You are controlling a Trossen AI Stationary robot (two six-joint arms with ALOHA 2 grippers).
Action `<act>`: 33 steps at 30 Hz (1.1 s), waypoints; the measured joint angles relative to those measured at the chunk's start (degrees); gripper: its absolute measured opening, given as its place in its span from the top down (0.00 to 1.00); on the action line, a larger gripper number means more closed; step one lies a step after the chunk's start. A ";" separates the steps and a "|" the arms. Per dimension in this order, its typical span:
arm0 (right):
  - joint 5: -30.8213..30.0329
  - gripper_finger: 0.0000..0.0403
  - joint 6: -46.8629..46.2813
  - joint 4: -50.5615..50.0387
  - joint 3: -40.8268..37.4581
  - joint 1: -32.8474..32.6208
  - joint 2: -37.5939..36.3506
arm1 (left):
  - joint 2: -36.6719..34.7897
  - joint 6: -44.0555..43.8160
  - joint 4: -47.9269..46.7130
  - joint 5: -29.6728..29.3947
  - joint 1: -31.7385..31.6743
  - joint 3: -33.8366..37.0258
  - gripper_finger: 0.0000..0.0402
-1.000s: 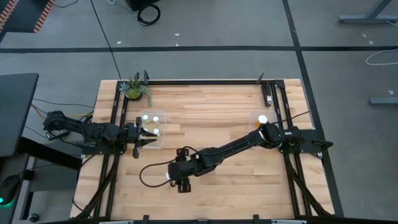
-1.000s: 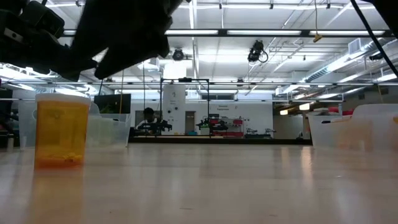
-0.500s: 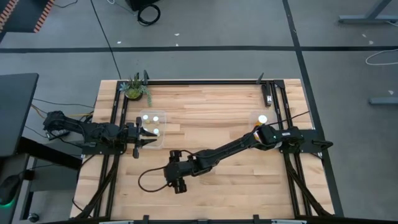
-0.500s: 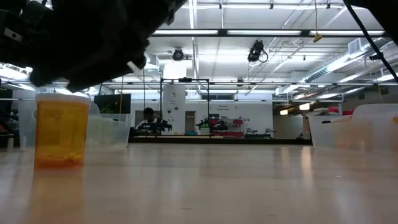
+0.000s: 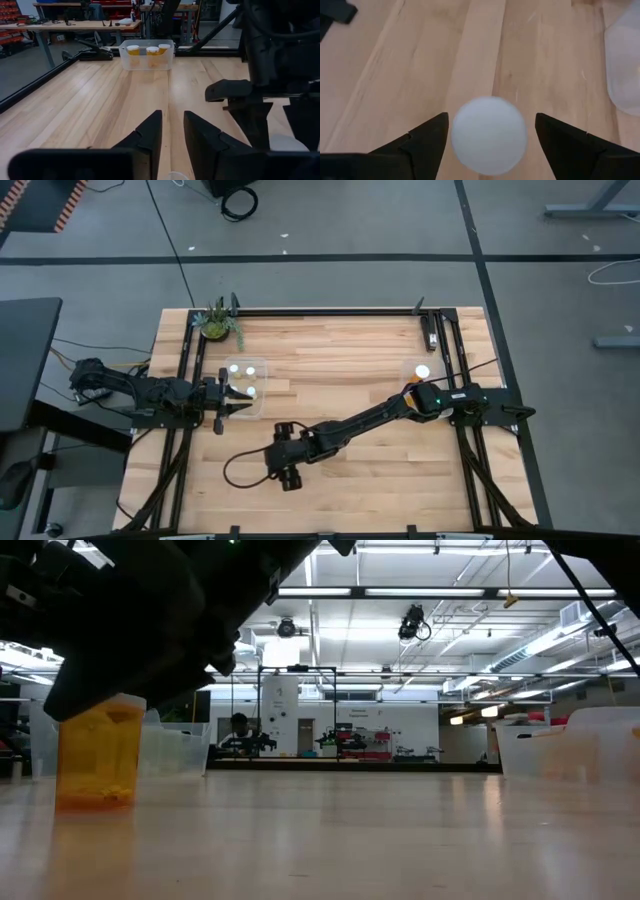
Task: Pick and place medicine bottles into bin by pill shape (circle, oval)
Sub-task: Put the big orange pill bottle into the right transparent bin
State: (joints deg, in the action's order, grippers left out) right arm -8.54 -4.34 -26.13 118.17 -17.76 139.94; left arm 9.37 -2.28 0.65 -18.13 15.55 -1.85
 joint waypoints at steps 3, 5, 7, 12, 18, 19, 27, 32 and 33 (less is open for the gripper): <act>0.00 0.27 -0.39 -1.40 0.00 0.06 0.00 | 0.00 -0.02 0.00 0.00 0.00 0.00 0.77; -0.02 0.29 -1.08 -1.70 0.00 0.11 0.00 | 0.00 0.00 0.01 0.00 0.02 0.00 0.77; -0.10 0.32 -0.87 -1.54 0.00 0.11 0.00 | 0.00 0.00 0.01 0.02 0.00 0.00 0.77; -0.15 0.37 -0.43 -1.42 0.00 0.20 0.00 | 0.00 0.00 0.01 0.01 0.01 0.00 0.77; -0.44 0.44 -0.98 -2.24 0.00 0.28 -0.27 | 0.00 0.00 0.01 0.02 0.01 0.00 0.78; -0.45 0.44 -1.00 -2.98 0.00 0.27 -0.43 | 0.00 -0.02 0.01 0.00 0.00 0.00 0.78; -2.14 0.43 -2.43 -7.35 0.02 0.31 -1.53 | 0.00 -0.02 -0.01 0.01 0.02 0.00 0.78; -2.12 0.44 -2.87 -8.22 0.07 0.00 -2.71 | 0.00 -0.02 0.00 0.01 0.02 0.00 0.77; -2.10 0.44 -3.22 -8.28 0.07 0.00 -2.78 | 0.00 0.00 0.04 0.02 0.00 0.00 0.77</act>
State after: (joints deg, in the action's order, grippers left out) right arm -10.63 -7.56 -34.40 118.24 -17.76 137.16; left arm 9.37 -2.28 0.69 -18.11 15.55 -1.85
